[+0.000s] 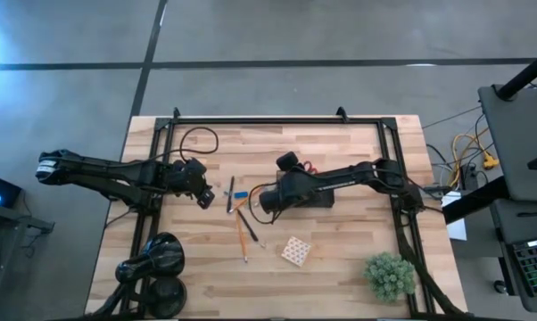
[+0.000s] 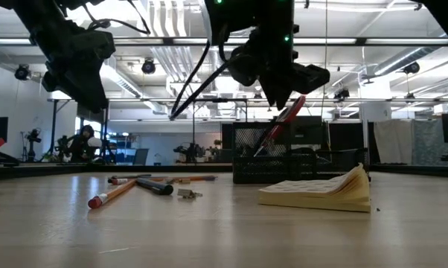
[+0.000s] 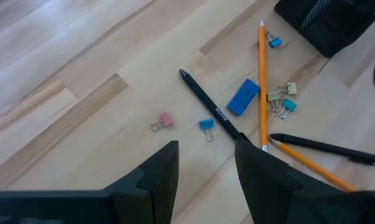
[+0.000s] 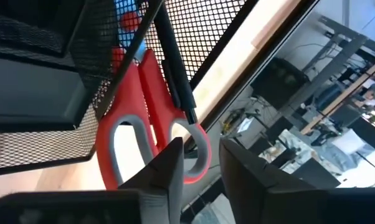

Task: Pick and place office supplies into organizer
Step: Put the bottom right pen into the desk organizer, then put the sticky note into the desk organizer

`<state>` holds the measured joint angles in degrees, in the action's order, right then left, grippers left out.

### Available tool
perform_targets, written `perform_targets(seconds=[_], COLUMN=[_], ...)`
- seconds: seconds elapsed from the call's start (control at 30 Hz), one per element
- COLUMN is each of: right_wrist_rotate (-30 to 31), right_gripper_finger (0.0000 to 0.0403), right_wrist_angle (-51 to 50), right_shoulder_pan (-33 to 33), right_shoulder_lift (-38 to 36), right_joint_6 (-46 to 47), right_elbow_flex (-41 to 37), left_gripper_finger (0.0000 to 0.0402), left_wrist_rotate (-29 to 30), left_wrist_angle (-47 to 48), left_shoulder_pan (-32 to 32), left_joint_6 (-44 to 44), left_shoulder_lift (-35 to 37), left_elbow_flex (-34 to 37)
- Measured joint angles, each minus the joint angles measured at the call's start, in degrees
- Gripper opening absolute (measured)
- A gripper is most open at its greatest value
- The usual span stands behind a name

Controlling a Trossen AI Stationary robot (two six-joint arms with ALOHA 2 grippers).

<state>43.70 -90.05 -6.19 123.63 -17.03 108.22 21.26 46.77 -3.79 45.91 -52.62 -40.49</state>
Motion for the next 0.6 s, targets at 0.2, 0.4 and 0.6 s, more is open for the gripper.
perform_targets(seconds=[0.2, 0.4, 0.6], right_wrist_rotate=[6.31, -10.78, -37.98], right_gripper_finger=[0.0113, 0.0112, 0.0102], right_wrist_angle=[0.03, 0.17, 0.79], right_shoulder_pan=[-2.78, -3.83, -0.9], right_shoulder_lift=[-2.25, -8.41, -15.63], right_joint_6=[2.5, 27.5, 72.76], right_elbow_flex=[2.9, 7.16, 2.02], left_gripper_finger=[0.0143, 0.0143, 0.0143], left_wrist_rotate=[-0.02, -0.07, -0.07], left_wrist_angle=[-0.01, -0.03, -0.31], left_shoulder_pan=[0.0, 0.0, 0.0], left_joint_6=[-0.17, -0.13, 0.18], left_shoulder_lift=[0.02, -0.24, -0.22], left_elbow_flex=[0.0, -0.02, -0.02])
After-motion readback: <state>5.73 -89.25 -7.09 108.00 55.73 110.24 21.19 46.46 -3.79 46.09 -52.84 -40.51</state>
